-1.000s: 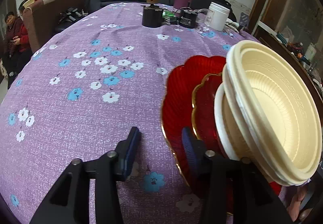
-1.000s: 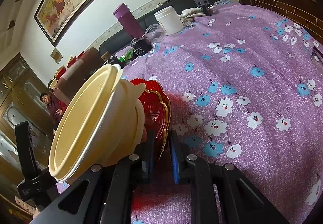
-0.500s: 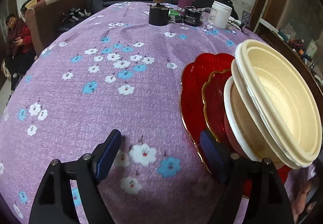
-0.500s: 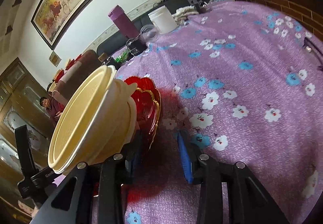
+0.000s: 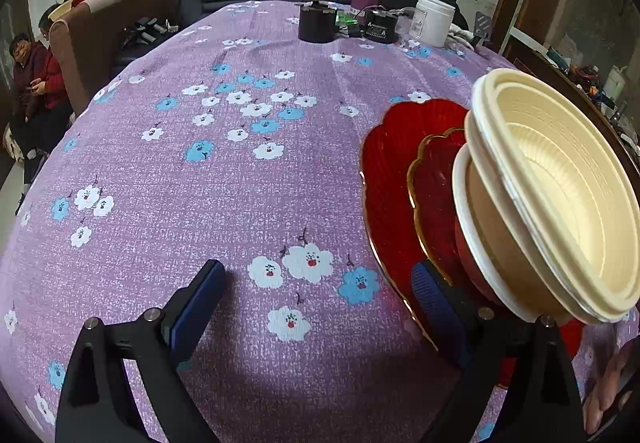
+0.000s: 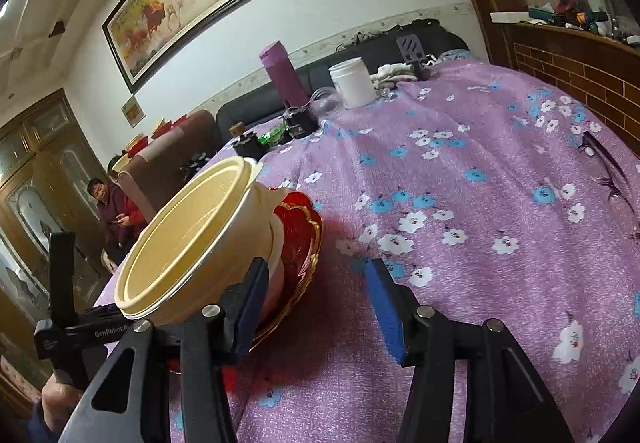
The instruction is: Organize plates and bowls
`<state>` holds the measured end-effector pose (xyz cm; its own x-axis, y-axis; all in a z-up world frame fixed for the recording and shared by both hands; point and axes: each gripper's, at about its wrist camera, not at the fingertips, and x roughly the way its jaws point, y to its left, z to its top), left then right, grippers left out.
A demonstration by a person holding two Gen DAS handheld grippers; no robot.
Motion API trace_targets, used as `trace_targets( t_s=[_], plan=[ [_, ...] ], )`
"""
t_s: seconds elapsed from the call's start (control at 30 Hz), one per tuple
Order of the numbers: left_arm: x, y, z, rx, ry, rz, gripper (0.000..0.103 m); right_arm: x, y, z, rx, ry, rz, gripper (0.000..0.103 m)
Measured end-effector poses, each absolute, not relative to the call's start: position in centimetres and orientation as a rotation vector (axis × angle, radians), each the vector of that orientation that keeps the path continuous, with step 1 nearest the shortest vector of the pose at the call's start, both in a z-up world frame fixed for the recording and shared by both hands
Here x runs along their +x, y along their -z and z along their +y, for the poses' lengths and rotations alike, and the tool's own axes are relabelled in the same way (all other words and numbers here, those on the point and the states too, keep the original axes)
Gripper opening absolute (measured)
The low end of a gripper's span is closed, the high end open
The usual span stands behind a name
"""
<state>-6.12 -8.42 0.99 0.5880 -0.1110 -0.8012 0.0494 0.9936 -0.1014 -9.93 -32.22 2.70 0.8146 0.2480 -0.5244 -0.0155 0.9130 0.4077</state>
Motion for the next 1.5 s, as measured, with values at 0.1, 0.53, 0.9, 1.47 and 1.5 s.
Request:
trace_targets(
  t_s=[0.1, 0.53, 0.9, 1.47, 1.5],
  plan=[
    [-5.8, -1.1, -8.2, -0.066, 0.088, 0.939, 0.094, -9.8, -2.6, -32.4, 0.419, -0.151, 0.603, 0.055],
    [-4.2, -0.9, -7.3, -0.077, 0.087, 0.977, 0.095, -10.2, -2.5, -33.4, 0.473, -0.159, 0.583, 0.055],
    [-5.7, -2.6, -6.5, -0.050, 0.164, 0.917, 0.095, -10.6, -2.7, -33.6, 0.477, -0.152, 0.567, 0.055],
    [-9.3, -3.7, -4.1, -0.105, 0.314, 0.843, 0.095, -10.4, -2.7, -33.4, 0.457, -0.139, 0.576, 0.056],
    [-9.6, -3.6, -4.3, -0.114, 0.323, 0.819, 0.095, -10.4, -2.7, -33.4, 0.454, -0.136, 0.578, 0.056]
  ],
)
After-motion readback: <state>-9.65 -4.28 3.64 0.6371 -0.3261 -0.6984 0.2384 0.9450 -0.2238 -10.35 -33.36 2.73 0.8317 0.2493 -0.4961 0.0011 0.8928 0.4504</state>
